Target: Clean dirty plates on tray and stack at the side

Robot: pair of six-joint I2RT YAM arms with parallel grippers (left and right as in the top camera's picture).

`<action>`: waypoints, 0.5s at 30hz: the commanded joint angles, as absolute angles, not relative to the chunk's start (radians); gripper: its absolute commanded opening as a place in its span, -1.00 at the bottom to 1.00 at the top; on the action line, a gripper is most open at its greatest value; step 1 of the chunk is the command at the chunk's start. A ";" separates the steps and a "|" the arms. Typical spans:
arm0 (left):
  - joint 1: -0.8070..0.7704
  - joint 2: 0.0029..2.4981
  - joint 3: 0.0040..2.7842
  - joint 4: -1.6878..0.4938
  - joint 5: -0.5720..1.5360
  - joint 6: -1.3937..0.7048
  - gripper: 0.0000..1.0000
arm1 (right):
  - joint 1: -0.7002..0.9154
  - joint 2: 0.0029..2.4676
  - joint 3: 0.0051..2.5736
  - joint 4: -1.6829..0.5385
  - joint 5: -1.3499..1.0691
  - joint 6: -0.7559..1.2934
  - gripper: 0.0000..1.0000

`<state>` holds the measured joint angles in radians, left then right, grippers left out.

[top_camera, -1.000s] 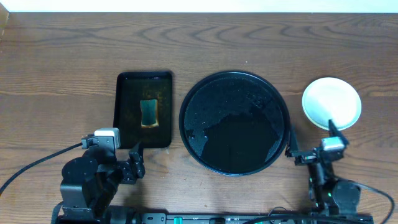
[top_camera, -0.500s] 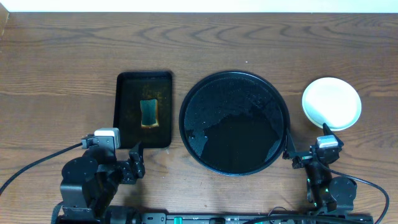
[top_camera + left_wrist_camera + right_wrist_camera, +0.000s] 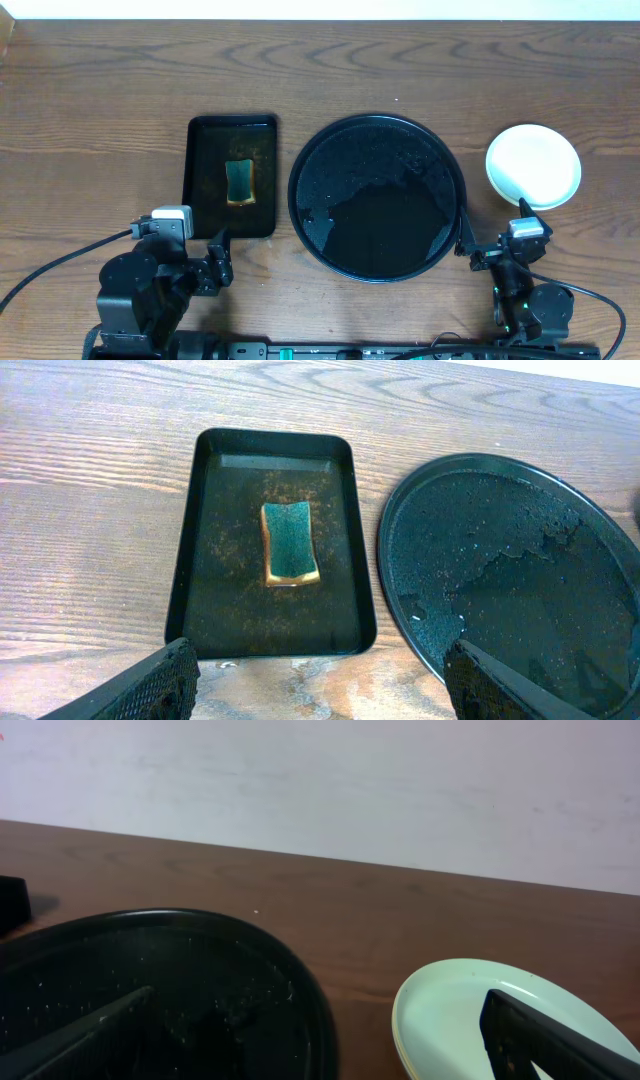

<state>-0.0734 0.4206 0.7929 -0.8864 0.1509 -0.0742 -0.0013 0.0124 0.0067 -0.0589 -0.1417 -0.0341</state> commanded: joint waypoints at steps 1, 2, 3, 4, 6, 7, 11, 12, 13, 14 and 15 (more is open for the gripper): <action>-0.075 0.418 0.791 -0.885 0.152 -0.072 0.59 | 0.008 0.007 0.006 -0.063 -0.147 -0.039 0.98; -0.075 0.418 0.791 -0.885 0.152 -0.072 0.59 | 0.008 0.007 0.006 -0.063 -0.147 -0.039 0.98; -0.075 0.418 0.791 -0.885 0.152 -0.072 0.59 | 0.008 0.007 0.006 -0.063 -0.147 -0.039 0.98; -0.075 0.419 0.791 -0.885 0.152 -0.072 0.59 | 0.008 0.007 0.006 -0.063 -0.147 -0.039 0.99; -0.074 0.418 0.790 -0.886 0.136 -0.071 0.58 | 0.008 0.007 0.006 -0.063 -0.147 -0.039 0.99; -0.074 0.417 0.789 -0.891 0.118 -0.072 0.58 | 0.008 0.007 0.006 -0.063 -0.147 -0.039 0.99; -0.060 0.393 0.760 -0.889 0.111 -0.072 0.58 | 0.008 0.007 0.006 -0.063 -0.147 -0.038 0.98; -0.052 0.376 0.739 -0.871 0.111 -0.071 0.58 | 0.008 0.007 0.006 -0.063 -0.147 -0.039 0.99; -0.044 0.355 0.714 -0.850 0.111 -0.072 0.59 | 0.008 0.007 0.006 -0.063 -0.147 -0.039 0.98; -0.035 0.332 0.682 -0.824 0.111 -0.072 0.59 | 0.008 0.007 0.006 -0.063 -0.147 -0.039 0.99; -0.027 0.305 0.645 -0.795 0.111 -0.072 0.58 | 0.008 0.007 0.006 -0.063 -0.147 -0.039 0.98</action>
<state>-0.0483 0.3630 0.7177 -0.8284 0.1249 -0.0742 -0.0013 0.0128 0.0067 -0.0589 -0.1417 -0.0341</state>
